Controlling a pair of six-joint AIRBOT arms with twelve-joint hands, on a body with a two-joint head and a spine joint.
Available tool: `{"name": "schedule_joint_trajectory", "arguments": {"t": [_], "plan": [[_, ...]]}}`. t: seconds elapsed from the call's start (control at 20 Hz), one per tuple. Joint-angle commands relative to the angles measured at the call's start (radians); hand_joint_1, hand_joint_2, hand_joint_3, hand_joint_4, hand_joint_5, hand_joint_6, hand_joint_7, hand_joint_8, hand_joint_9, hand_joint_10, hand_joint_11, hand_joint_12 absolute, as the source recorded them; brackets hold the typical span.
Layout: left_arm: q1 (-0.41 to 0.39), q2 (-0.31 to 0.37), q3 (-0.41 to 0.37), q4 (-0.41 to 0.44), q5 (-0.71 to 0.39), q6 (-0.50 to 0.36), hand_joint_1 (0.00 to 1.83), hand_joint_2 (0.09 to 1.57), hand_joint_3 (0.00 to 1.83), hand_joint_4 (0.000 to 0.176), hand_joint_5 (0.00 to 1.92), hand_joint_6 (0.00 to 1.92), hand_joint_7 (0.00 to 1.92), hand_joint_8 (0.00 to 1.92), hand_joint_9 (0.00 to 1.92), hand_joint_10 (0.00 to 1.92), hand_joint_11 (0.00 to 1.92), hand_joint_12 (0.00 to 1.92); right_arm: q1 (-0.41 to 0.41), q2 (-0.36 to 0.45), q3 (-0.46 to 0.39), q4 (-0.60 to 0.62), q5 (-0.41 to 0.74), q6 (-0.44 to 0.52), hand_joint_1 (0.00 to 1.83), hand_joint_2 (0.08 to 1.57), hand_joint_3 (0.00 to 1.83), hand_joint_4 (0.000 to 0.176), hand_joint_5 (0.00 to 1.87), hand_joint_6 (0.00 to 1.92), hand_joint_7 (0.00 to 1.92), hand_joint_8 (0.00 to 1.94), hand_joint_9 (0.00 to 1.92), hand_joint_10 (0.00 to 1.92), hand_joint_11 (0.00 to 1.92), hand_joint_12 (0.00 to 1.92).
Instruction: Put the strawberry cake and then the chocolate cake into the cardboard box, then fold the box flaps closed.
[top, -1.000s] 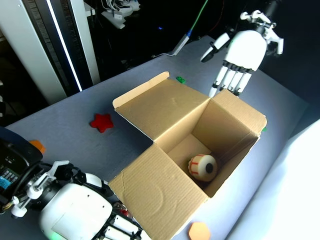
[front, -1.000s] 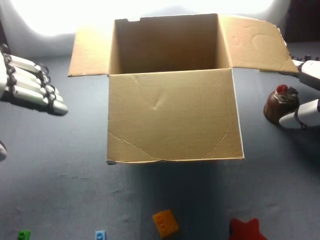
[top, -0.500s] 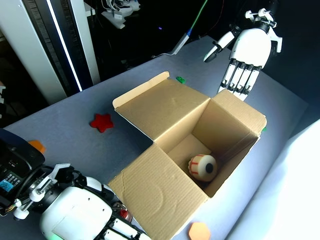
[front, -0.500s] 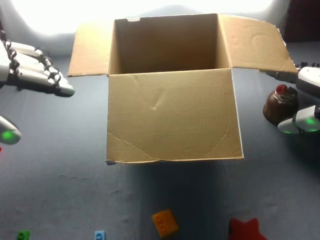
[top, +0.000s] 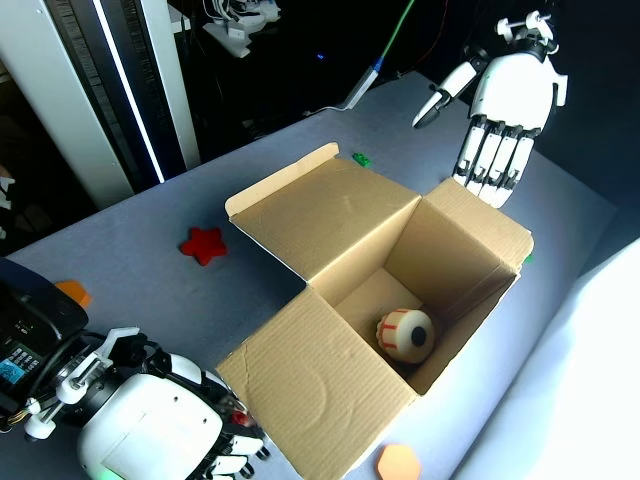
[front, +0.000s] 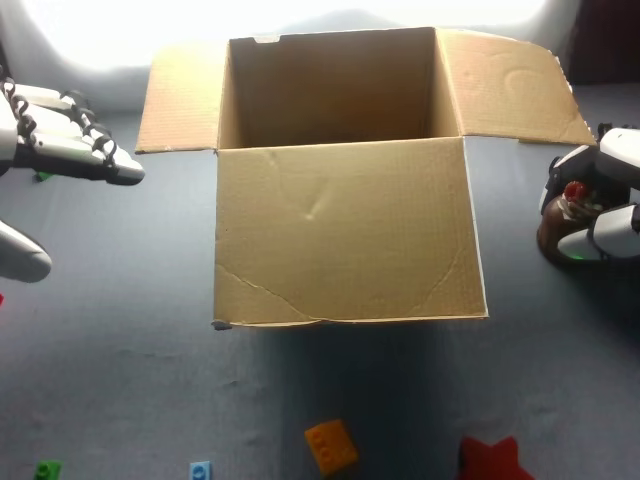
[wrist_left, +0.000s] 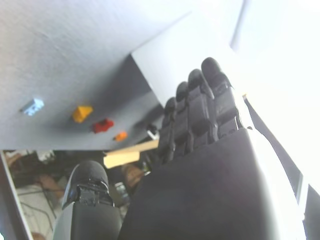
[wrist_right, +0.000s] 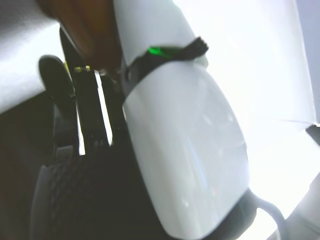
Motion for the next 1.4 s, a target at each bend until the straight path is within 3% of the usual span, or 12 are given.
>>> {"name": "schedule_joint_trajectory", "arguments": {"t": [0.0,0.1,0.2,0.4,0.45,0.55,0.65,0.75,0.9,1.15,1.35], "plan": [[0.004,0.013,0.008,-0.092,0.001,0.008,0.0,1.11,0.0,0.0,0.1,0.0,0.18,0.0,0.2,0.0,0.0,0.69,0.013,0.027,-0.003,-0.011,0.089,0.003,1.18,1.21,0.0,0.0,0.85,1.11,0.79,1.43,0.63,1.4,0.39,1.83],[0.04,0.02,0.002,-0.132,0.004,0.037,0.0,1.12,0.0,0.0,0.1,0.0,0.18,0.0,0.2,0.01,0.0,0.72,0.025,0.052,-0.025,-0.011,0.086,0.003,1.19,1.21,0.0,0.0,0.85,1.09,0.78,1.46,0.61,1.46,0.39,1.87],[0.074,0.04,-0.023,-0.191,0.017,0.089,0.0,1.12,0.0,0.0,0.1,0.0,0.18,0.0,0.19,0.0,0.0,0.71,0.043,0.089,-0.058,-0.012,0.084,0.001,1.18,1.2,0.0,0.0,0.86,1.1,0.81,1.38,0.65,1.4,0.39,1.84],[0.094,0.043,-0.068,-0.221,0.04,0.14,0.0,1.12,0.0,0.0,0.1,0.0,0.17,0.0,0.18,0.0,0.0,0.69,0.067,0.162,-0.112,-0.012,0.092,-0.023,1.2,1.18,0.0,0.0,0.9,1.02,0.84,1.37,0.65,1.4,0.42,1.83],[0.117,0.043,-0.094,-0.257,0.052,0.177,0.0,1.12,0.0,0.0,0.1,0.0,0.17,0.0,0.18,0.0,0.0,0.69,0.083,0.215,-0.143,-0.012,0.092,-0.026,1.2,1.18,0.0,0.0,0.9,1.02,0.84,1.37,0.65,1.4,0.42,1.83],[0.122,0.043,-0.102,-0.262,0.058,0.184,0.0,1.12,0.0,0.0,0.1,0.0,0.17,0.0,0.18,0.0,0.0,0.69,0.1,0.246,-0.16,-0.012,0.092,-0.033,1.2,1.18,0.0,0.0,0.9,1.02,0.84,1.37,0.65,1.4,0.42,1.83],[0.126,0.041,-0.102,-0.269,0.065,0.194,0.0,1.12,0.0,0.0,0.1,0.0,0.17,0.0,0.18,0.0,0.0,0.71,0.122,0.283,-0.176,-0.03,0.092,-0.036,1.18,1.2,0.01,0.0,0.82,1.14,0.81,1.41,0.64,1.37,0.44,1.8],[0.139,0.039,-0.095,-0.29,0.07,0.203,0.0,1.12,0.0,0.0,0.1,0.0,0.18,0.0,0.19,0.0,0.0,0.73,0.139,0.31,-0.187,-0.052,0.107,-0.037,1.19,1.19,0.0,0.0,0.85,1.1,0.83,1.38,0.66,1.35,0.46,1.79],[0.158,0.028,-0.07,-0.319,0.085,0.204,0.0,1.11,0.0,0.0,0.12,0.0,0.19,0.0,0.2,0.0,0.0,0.74,0.176,0.34,-0.205,-0.157,0.14,-0.037,1.19,1.19,0.0,0.0,0.88,1.06,0.81,1.4,0.64,1.37,0.45,1.79],[0.178,0.023,-0.054,-0.34,0.087,0.204,0.0,1.11,0.0,0.0,0.1,0.0,0.17,0.0,0.17,0.0,0.0,0.68,0.251,0.349,-0.223,-0.232,0.187,-0.005,1.2,1.19,0.0,0.0,0.88,1.04,0.82,1.4,0.63,1.4,0.45,1.81],[0.19,0.021,-0.058,-0.34,0.087,0.207,0.0,1.13,0.0,0.0,0.11,0.0,0.18,0.0,0.18,0.0,0.0,0.66,0.263,0.339,-0.26,-0.39,0.339,0.079,1.17,1.21,0.0,0.0,0.82,1.16,0.78,1.43,0.59,1.4,0.39,1.82]]}}
